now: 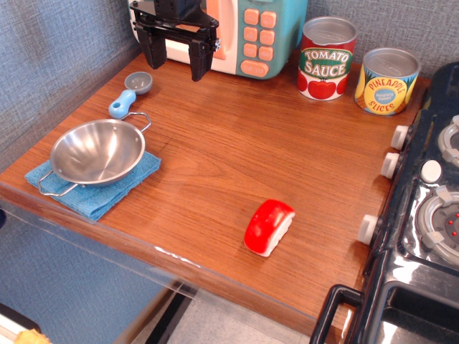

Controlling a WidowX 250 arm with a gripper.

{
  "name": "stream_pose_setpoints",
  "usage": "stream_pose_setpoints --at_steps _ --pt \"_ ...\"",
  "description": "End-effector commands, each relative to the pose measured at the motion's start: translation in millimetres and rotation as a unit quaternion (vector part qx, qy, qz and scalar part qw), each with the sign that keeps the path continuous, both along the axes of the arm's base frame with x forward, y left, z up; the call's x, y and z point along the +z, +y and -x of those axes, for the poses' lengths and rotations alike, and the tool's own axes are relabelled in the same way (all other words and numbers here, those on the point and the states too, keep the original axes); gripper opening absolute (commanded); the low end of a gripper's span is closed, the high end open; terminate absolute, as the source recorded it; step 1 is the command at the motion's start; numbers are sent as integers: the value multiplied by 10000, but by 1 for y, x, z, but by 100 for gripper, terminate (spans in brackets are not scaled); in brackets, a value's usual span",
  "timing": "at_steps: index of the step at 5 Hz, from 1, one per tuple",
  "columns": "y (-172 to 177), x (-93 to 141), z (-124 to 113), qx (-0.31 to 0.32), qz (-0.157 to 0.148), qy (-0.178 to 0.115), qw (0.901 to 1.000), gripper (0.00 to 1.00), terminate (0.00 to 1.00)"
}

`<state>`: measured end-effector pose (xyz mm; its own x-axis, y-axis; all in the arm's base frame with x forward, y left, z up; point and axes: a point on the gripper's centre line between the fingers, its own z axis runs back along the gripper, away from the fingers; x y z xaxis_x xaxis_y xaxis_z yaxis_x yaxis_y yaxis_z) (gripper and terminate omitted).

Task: Place the pot above the red and white object

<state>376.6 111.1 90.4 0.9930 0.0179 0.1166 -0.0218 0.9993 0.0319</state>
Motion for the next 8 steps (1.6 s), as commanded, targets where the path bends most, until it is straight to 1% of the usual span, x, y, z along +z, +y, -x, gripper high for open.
stream_pose_setpoints --at_steps 1,3,4,5,6,7,8 --pt "0 0 0 0 0 0 10000 100 0" --pt "-1 4 26 8 122 -12 9999 100 0" --pt "-1 11 44 13 183 -49 9998 100 0" --pt "-1 6 62 -12 167 91 9998 100 0" --pt "-6 -12 81 -144 151 460 9987 100 0" --pt "-9 -33 93 -232 242 582 9977 100 0" --pt "-4 -50 97 -102 183 621 9978 100 0"
